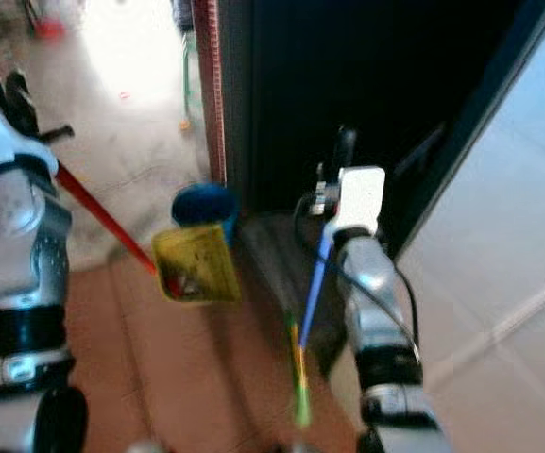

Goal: Sweep floor

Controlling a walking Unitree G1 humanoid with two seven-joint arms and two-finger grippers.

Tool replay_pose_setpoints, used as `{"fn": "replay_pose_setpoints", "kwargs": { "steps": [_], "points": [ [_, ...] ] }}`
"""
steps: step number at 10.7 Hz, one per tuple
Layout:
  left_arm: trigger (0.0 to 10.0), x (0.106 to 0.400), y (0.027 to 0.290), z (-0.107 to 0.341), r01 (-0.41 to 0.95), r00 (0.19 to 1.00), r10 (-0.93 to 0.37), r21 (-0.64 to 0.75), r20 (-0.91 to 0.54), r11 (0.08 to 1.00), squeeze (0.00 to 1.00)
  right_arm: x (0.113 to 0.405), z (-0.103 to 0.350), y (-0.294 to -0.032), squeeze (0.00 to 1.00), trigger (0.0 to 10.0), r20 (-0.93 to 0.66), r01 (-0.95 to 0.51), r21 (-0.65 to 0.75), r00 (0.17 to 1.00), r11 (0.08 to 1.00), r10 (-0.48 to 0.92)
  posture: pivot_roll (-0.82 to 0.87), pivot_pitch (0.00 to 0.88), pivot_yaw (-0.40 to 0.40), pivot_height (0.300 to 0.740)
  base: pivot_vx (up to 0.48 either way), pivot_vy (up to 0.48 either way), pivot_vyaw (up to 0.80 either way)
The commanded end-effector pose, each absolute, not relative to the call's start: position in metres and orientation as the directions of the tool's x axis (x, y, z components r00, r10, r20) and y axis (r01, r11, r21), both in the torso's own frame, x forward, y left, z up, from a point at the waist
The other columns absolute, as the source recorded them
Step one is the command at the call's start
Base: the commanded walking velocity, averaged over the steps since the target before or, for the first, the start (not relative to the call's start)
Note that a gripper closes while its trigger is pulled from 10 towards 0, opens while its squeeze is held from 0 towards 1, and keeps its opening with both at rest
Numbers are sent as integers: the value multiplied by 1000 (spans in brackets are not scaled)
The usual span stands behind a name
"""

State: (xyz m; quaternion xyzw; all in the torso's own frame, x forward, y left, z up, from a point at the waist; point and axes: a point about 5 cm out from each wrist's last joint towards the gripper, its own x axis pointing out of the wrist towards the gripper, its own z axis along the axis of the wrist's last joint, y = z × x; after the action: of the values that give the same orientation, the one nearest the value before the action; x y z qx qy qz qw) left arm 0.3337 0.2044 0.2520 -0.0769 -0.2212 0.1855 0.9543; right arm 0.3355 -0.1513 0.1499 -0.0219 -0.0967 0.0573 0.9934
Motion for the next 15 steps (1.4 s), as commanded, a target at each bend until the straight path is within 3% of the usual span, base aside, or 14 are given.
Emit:
{"fn": "replay_pose_setpoints", "kwargs": {
  "steps": [1,5,7,10,15],
  "points": [
    [10000,330,206,276,-314,778,403,-257,482,914,0,337,167,-150,0,10000,261,-109,-78,957,991,126,-9,17,-31,740,431,0,0],
    [10000,332,218,285,-387,733,456,-241,505,890,0,336,166,-152,0,10000,258,-108,-85,958,991,126,-15,16,-30,740,433,0,0],
    [10000,332,219,285,-412,722,470,-231,507,881,0,335,165,-153,0,10000,254,-106,-95,959,990,127,-18,16,-31,740,349,328,0],
    [10000,332,221,284,-430,716,479,-219,508,876,0,334,167,-152,0,10000,268,-116,-115,953,987,143,-14,17,-34,740,330,347,602],
    [10000,332,219,284,-435,716,463,-185,522,881,0,334,167,-151,0,10000,267,-114,-109,953,987,140,-11,16,-33,740,283,379,0]
  ]
}}
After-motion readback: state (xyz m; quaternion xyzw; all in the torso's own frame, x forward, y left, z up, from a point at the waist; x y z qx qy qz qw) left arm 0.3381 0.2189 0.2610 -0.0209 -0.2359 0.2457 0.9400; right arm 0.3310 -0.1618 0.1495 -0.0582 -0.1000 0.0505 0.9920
